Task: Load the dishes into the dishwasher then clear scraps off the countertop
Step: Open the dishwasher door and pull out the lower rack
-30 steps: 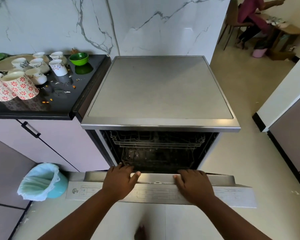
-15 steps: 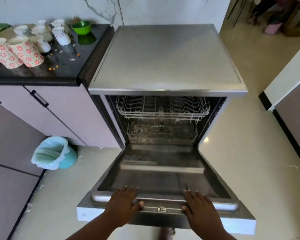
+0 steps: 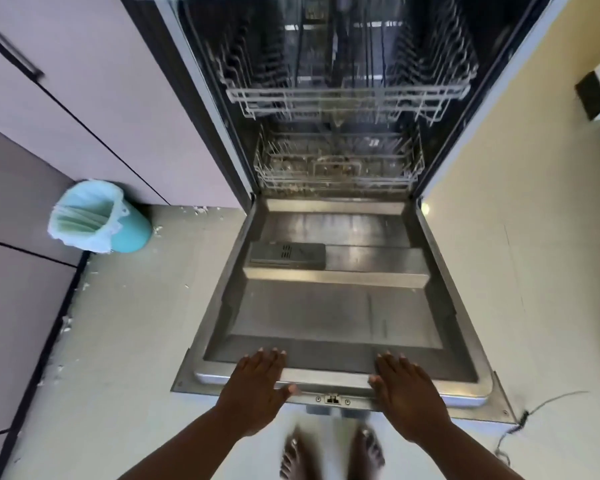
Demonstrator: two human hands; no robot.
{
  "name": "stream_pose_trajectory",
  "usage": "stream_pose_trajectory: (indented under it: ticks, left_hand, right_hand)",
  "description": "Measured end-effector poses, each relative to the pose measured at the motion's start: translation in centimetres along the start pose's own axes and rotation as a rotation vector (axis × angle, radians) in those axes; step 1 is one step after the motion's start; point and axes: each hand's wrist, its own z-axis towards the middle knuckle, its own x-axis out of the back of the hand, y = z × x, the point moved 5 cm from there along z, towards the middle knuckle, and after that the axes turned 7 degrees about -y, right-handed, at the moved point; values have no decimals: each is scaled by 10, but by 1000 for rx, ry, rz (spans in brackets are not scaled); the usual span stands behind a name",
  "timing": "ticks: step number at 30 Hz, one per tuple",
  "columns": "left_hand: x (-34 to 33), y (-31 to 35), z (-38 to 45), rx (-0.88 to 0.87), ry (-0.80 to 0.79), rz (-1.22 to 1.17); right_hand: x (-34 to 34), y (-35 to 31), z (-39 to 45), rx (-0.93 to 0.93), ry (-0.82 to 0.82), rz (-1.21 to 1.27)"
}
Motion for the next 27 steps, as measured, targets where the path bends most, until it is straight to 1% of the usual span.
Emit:
stream_pose_trajectory:
  ticks: [5,7,9,14,16,18,21,24,27]
  left_hand:
    - [-75,-11,52,84,-76,40]
    - [-104,-10,74,74,-127,31]
    - [-131,-12,89,104,-216,19]
    - [-167,-20,125,150,-257,59]
    - [-174,-25,137,140,-275,40]
    - [-179,-28,147,141,-316,12]
    - [-184,-30,159,149,-361,21]
    - [-181,-29,163,153,-382,80]
    - [-165,-24,155,178,-399,66]
  right_hand:
    - [-92,15,41,36,-82,-49]
    - [-126,21,53,35,-133,-33]
    - [-156,23,64,34,-178,-28]
    - [-209,28,90,35,-335,-25]
    - [-220,29,98,47,-360,-7]
    - [-226,31,106,68,-350,-7]
    - [-236,39,116,113,-412,-50]
    - [-234,41,120,134,-468,-64]
    - [-221,39,120,115,-525,-35]
